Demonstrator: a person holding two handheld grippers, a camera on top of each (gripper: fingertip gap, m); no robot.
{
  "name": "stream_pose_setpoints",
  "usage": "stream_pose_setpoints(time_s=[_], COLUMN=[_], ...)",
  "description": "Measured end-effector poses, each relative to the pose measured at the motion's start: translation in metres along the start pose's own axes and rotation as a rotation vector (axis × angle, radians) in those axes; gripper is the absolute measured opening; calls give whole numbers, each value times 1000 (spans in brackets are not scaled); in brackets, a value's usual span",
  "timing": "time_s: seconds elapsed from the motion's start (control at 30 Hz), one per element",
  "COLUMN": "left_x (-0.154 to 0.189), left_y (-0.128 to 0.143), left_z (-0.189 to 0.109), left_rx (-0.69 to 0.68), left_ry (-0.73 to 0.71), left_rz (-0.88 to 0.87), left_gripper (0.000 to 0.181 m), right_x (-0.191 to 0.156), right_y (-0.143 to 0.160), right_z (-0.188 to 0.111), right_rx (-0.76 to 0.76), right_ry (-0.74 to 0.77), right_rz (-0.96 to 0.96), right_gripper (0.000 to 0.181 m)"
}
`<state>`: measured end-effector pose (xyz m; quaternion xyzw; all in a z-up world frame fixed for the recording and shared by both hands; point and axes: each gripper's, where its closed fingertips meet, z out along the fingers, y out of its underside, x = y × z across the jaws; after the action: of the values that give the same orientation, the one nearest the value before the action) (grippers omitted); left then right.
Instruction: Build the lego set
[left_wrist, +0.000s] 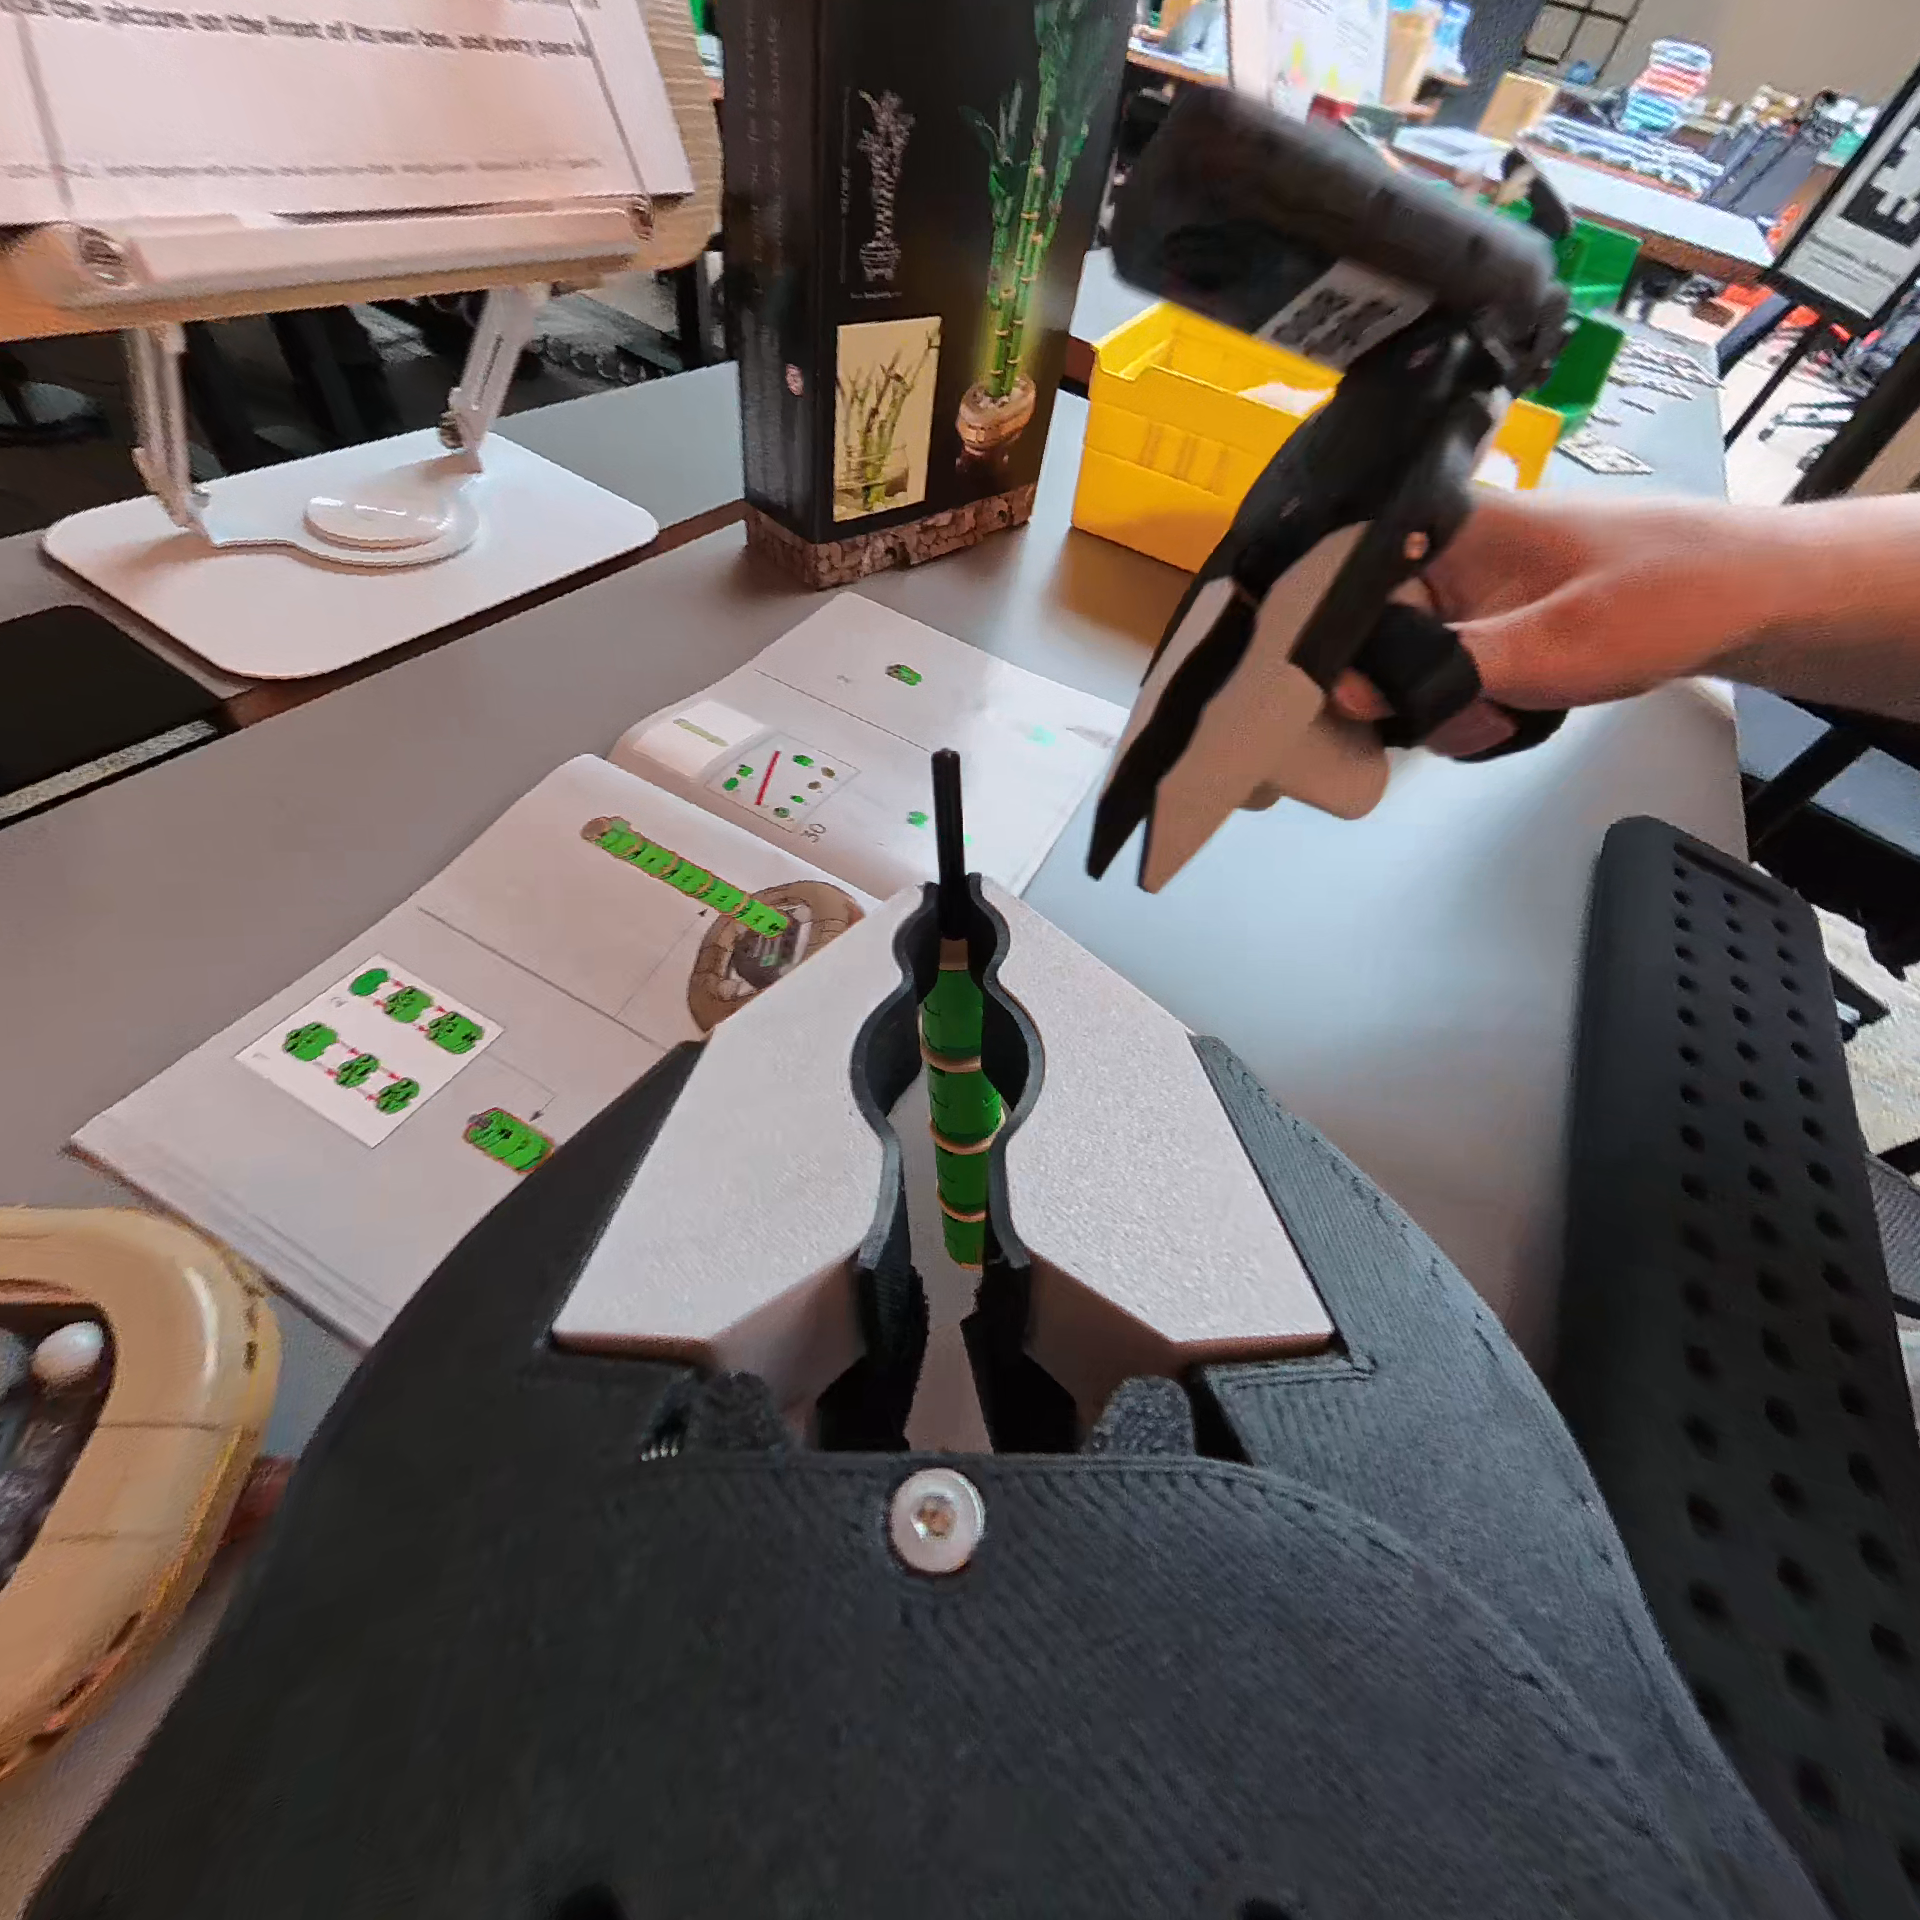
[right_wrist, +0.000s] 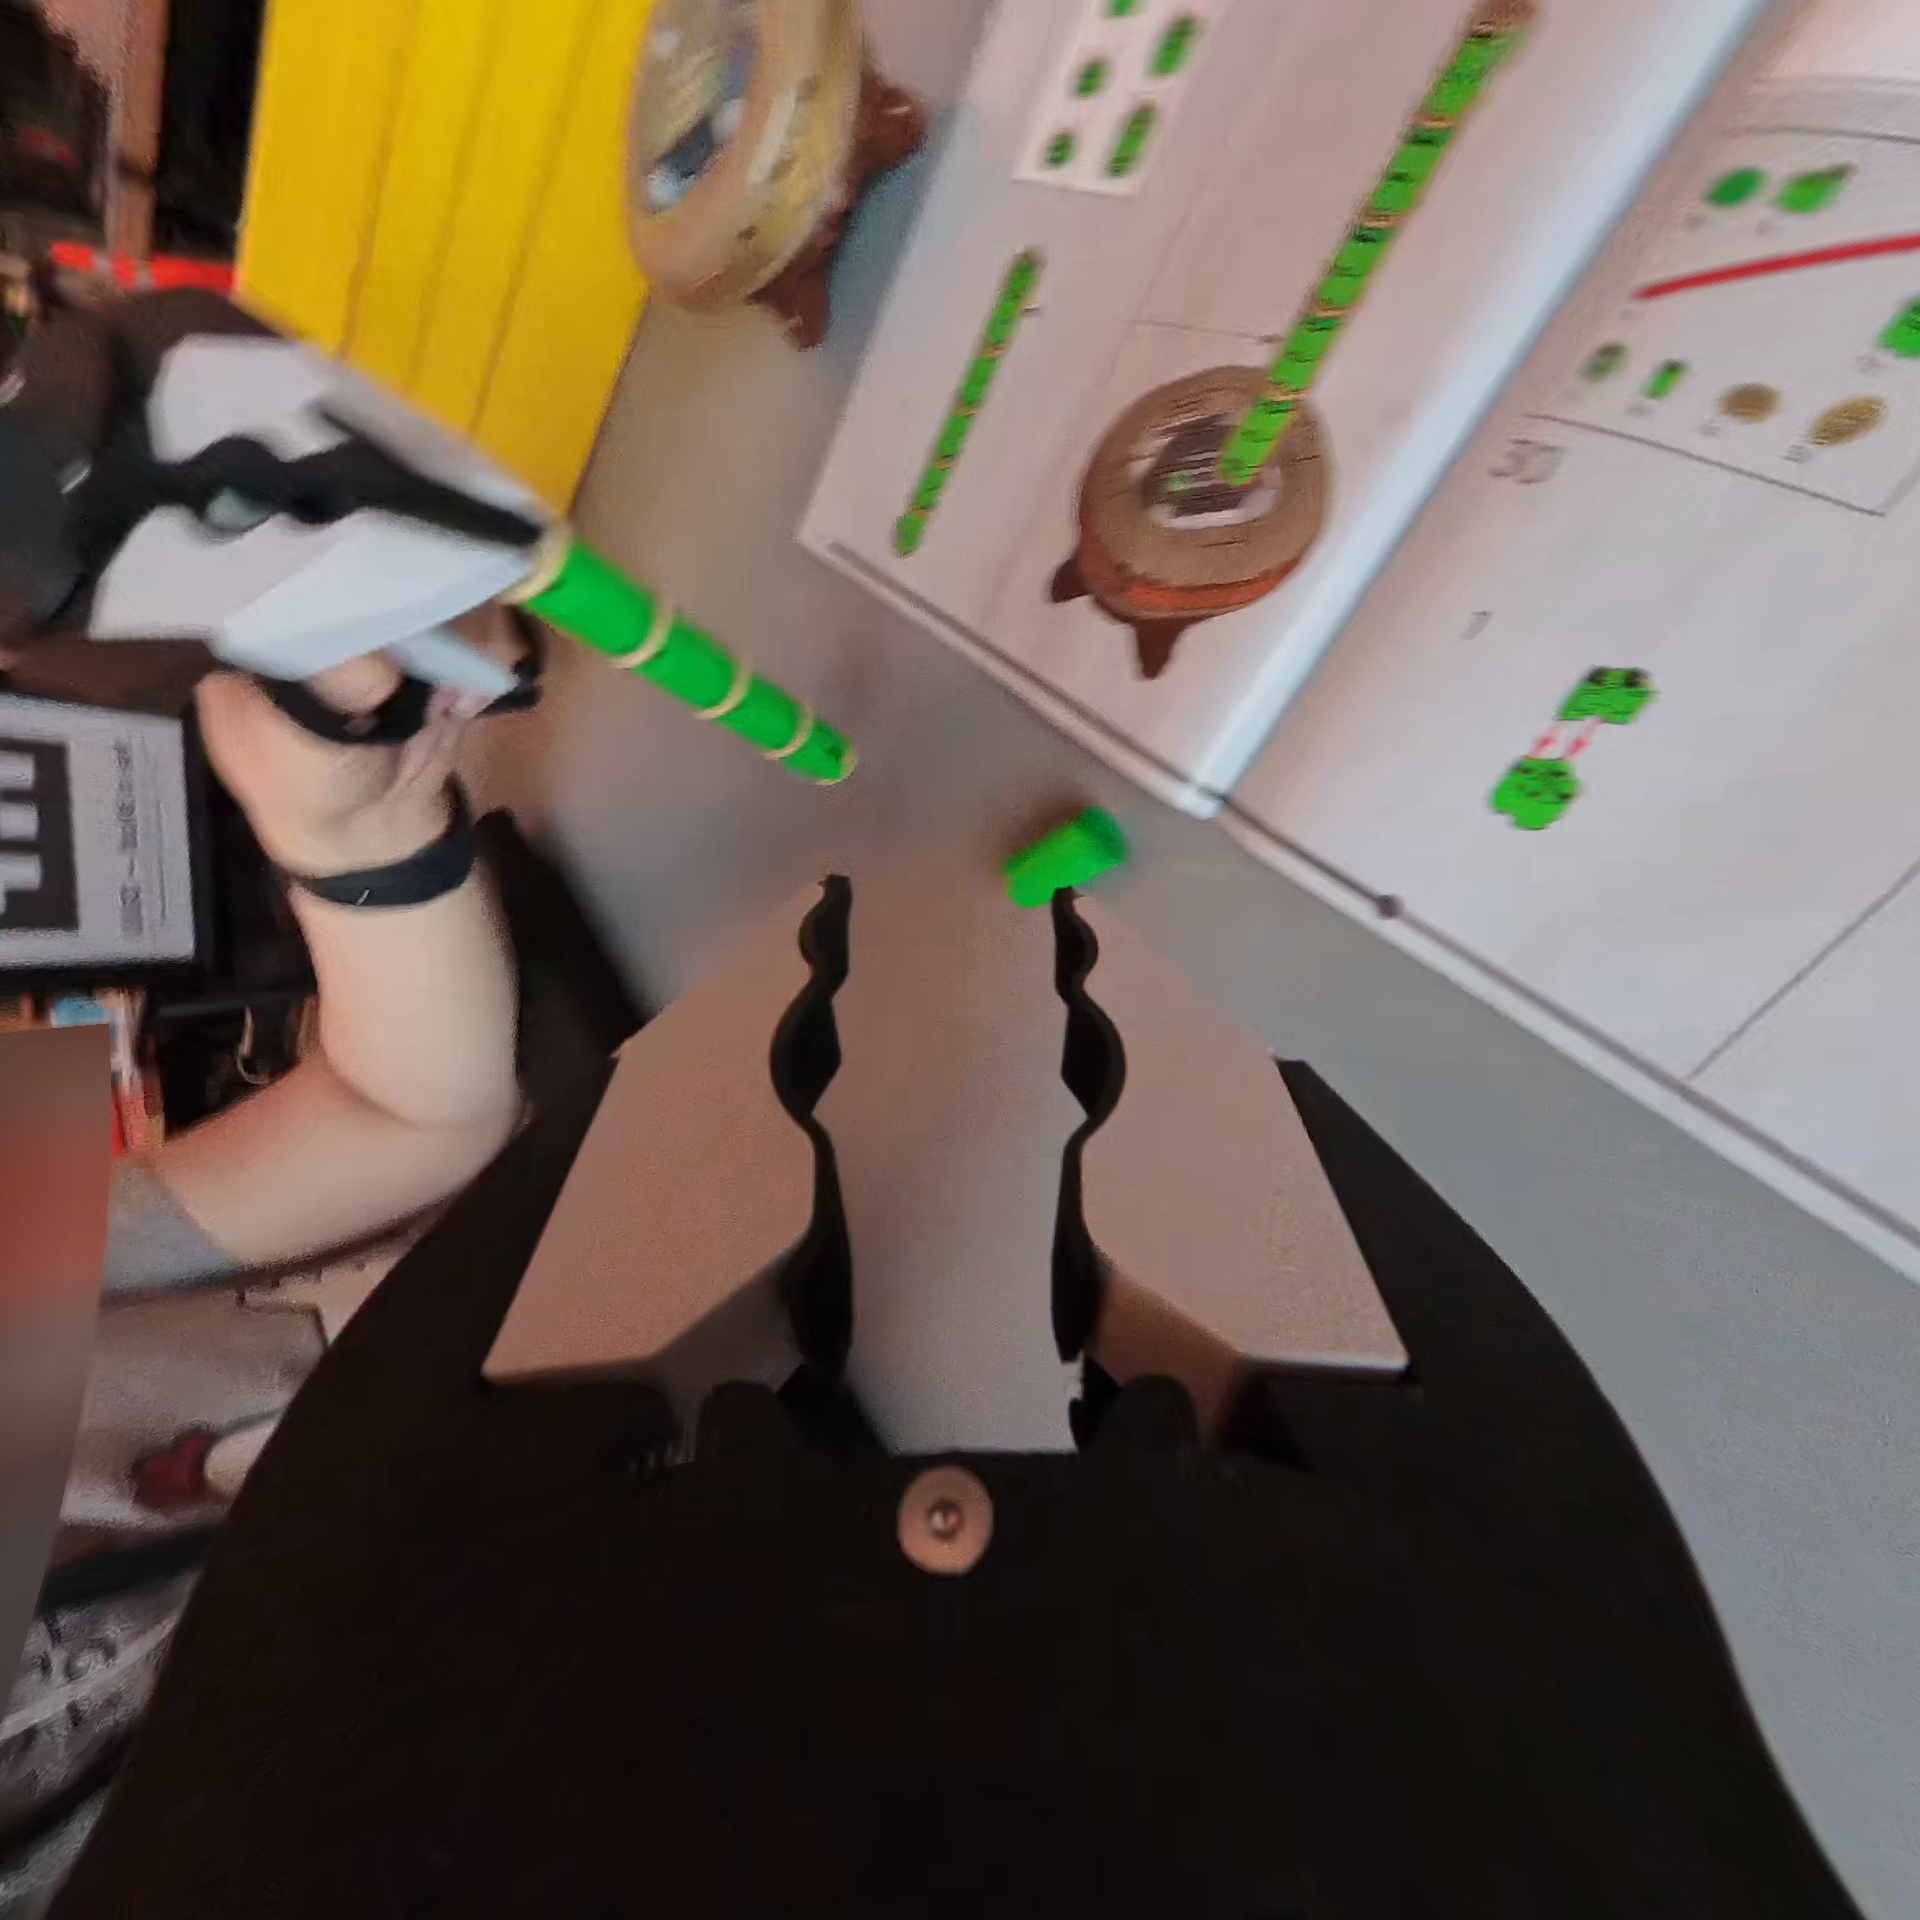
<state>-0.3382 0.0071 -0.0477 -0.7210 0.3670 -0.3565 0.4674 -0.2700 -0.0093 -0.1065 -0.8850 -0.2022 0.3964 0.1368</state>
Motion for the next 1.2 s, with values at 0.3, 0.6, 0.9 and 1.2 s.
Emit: stream_pose_setpoints(time_s=[0.3, 0.6, 0.9, 1.2], left_x=[-13, -12, -12, -12], left_y=[-12, -20, -25, -30], left_z=[-18, -28, -34, -39], left_rx=[73, 117, 146, 169], left_ry=[-25, -19, -4, -3], left_rz=[-51, -70, -86, -78], left_gripper=[2, 2, 3, 2], right_x=[4, 6, 14, 2], right_y=[-1, -15, 6, 13], right_z=[56, 56, 74, 70], right_rx=[-229, -213, -277, -315], right_ry=[278, 395, 520, 434], right_rz=[-106, -307, -415, -651], right_gripper=[34, 28, 34, 23])
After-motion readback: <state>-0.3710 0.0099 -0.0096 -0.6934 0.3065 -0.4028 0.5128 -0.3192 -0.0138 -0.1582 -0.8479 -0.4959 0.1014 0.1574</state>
